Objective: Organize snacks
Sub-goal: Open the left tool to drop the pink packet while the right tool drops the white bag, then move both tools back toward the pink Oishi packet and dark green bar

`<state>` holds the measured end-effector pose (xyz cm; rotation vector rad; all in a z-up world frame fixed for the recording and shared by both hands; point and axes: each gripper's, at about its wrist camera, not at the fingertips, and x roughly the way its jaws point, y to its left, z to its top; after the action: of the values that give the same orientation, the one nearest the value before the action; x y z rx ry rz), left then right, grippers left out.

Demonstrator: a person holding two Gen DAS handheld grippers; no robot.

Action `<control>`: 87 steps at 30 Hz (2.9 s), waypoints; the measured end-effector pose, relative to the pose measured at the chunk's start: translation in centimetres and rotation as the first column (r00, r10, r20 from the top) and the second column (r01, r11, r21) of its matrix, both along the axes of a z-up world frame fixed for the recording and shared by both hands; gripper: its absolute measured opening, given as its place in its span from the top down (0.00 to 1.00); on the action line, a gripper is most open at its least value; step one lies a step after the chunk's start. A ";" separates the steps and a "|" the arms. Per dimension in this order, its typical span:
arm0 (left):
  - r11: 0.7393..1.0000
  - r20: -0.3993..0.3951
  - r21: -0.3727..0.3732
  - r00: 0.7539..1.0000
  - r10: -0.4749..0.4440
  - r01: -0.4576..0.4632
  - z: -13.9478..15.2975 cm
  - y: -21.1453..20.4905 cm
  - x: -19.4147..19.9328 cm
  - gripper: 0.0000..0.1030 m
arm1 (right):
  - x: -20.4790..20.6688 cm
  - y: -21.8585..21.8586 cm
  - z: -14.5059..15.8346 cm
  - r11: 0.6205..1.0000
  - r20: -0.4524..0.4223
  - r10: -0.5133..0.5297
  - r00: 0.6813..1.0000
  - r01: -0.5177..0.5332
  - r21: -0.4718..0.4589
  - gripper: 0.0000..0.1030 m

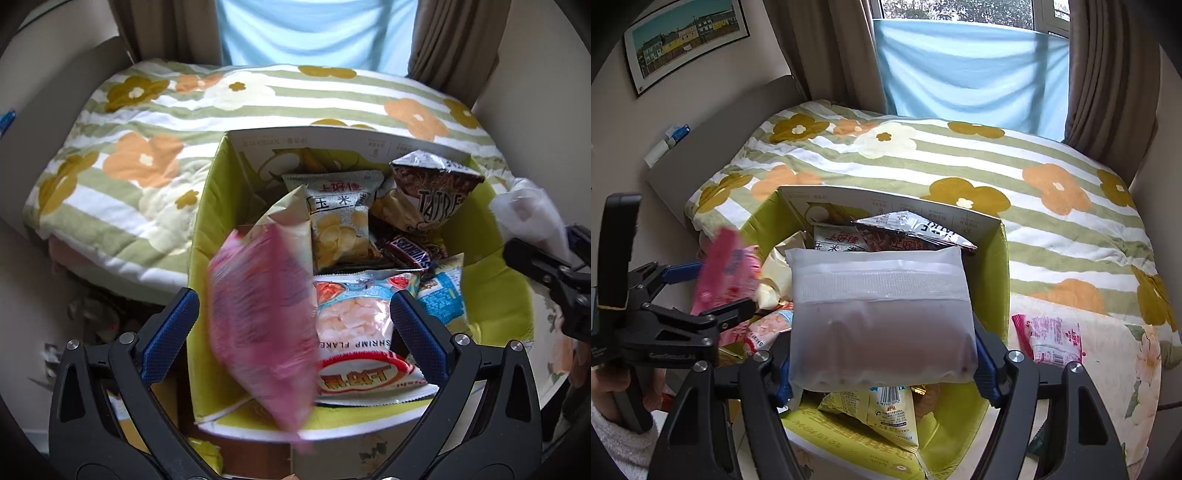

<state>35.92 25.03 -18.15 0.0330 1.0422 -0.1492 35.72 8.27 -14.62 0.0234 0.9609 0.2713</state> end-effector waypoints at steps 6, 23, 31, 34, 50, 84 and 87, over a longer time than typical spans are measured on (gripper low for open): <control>0.999 0.033 -0.041 0.999 -0.010 0.011 1.5 0.4 -1.4 0.01 | 0.3 -0.2 -0.7 1.000 -0.034 -0.009 0.999 0.009 0.015 0.32; 0.999 0.014 -0.043 1.000 -0.007 0.008 1.4 -0.4 -2.4 0.01 | -1.7 -0.5 0.1 0.999 0.088 -0.013 0.996 0.016 -0.039 0.01; 0.999 0.024 -0.038 0.999 -0.035 0.036 1.8 -1.0 -3.1 0.01 | -3.5 -1.6 0.6 0.998 0.072 -0.040 0.997 0.044 -0.049 0.01; 0.998 0.032 -0.032 0.998 -0.047 0.048 2.2 -1.6 -3.5 0.01 | -4.4 -2.7 1.0 0.997 0.076 -0.068 0.995 0.071 -0.038 0.01; 0.986 0.116 0.000 0.979 -0.165 0.166 5.9 -14.0 -5.9 0.01 | -9.8 -14.9 2.6 0.996 0.112 -0.040 0.993 0.049 -0.076 0.00; 0.527 -0.553 0.229 0.555 -0.621 0.818 -11.7 -42.3 7.1 0.01 | -7.8 -24.7 -11.1 0.964 -0.194 0.232 0.953 -0.252 -0.085 0.00; 0.422 -0.607 0.234 0.471 -0.641 0.876 -13.9 -43.5 6.8 0.01 | -7.4 -24.4 -12.4 0.961 -0.223 0.247 0.943 -0.267 -0.065 0.00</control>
<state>42.75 -18.50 -32.01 1.0884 1.4294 -0.7790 28.28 -16.17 -27.03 -0.1643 1.1912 0.4715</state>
